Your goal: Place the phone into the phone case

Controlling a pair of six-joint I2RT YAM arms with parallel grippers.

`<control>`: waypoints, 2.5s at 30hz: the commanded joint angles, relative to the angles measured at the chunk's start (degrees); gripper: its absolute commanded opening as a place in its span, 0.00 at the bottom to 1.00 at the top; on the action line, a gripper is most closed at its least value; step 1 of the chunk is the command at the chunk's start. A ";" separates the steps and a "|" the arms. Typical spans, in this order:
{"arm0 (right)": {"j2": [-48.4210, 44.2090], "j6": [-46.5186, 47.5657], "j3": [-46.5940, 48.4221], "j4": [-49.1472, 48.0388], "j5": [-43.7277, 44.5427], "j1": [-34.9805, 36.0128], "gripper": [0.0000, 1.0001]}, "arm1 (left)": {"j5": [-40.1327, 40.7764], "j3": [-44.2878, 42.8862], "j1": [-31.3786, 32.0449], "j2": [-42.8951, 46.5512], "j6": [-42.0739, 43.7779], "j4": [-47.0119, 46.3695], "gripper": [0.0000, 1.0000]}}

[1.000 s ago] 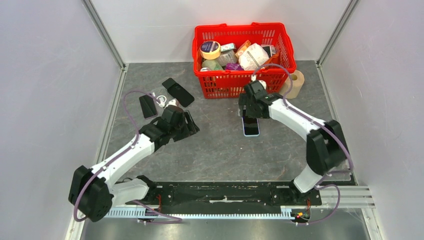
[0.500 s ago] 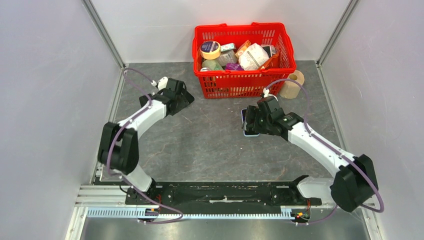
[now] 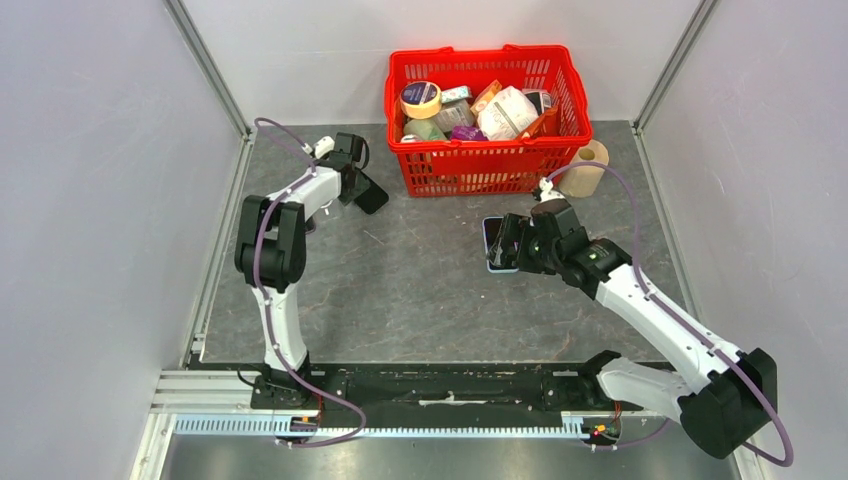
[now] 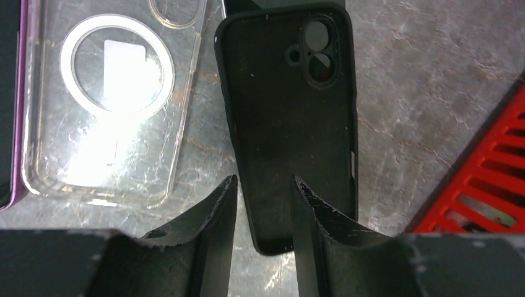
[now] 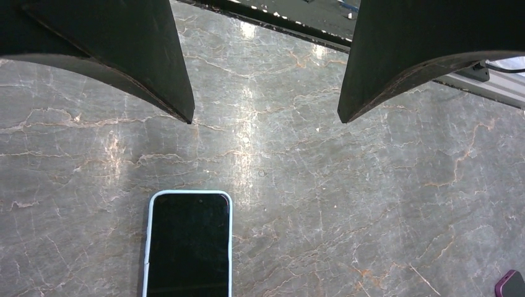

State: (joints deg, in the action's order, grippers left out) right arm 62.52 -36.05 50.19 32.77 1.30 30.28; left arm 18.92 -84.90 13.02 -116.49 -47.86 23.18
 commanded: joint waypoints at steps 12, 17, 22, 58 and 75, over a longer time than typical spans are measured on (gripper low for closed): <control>-2.21 -0.75 -1.20 1.50 0.02 0.30 0.93 | -0.46 -4.92 -0.72 -3.99 1.81 1.57 0.11; -2.65 -0.37 -0.98 1.86 1.52 0.24 0.92 | -1.75 -3.37 -0.37 1.55 4.34 1.26 0.02; -2.16 0.04 -0.63 1.77 3.17 0.26 0.93 | -2.83 3.04 2.73 10.84 6.66 0.47 0.02; 0.73 0.30 -1.24 -0.52 5.92 0.30 0.94 | -0.55 29.39 28.07 30.80 2.94 -1.06 0.73; 2.52 0.75 -0.89 -2.10 1.73 0.30 0.94 | -4.92 -3.63 -2.22 7.99 10.18 6.57 0.79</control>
State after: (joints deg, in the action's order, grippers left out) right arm 64.88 -35.99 49.08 32.80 4.32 30.28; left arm 13.87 -77.38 11.22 -99.59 -41.52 25.61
